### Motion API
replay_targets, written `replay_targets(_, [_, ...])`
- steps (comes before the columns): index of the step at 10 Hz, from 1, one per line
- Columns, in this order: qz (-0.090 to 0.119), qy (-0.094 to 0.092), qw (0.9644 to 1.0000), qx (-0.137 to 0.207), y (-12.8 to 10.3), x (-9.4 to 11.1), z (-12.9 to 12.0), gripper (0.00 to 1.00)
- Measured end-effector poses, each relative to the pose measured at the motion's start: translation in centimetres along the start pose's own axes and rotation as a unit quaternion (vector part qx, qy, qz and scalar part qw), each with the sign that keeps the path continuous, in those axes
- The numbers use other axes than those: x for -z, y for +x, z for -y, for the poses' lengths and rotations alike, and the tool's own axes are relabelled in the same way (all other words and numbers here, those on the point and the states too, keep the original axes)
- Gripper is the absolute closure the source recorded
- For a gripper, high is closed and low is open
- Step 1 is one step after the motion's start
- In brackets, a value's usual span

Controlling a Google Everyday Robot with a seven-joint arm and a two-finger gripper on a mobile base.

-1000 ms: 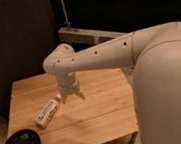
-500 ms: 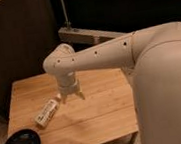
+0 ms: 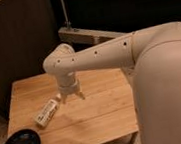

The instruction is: Place the bottle in the ceramic bowl

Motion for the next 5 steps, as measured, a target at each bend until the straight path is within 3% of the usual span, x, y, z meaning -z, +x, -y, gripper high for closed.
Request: replay_targets(5, [0.007,0.004,1.0,0.005,-0.05,0.13,0.17,0.35])
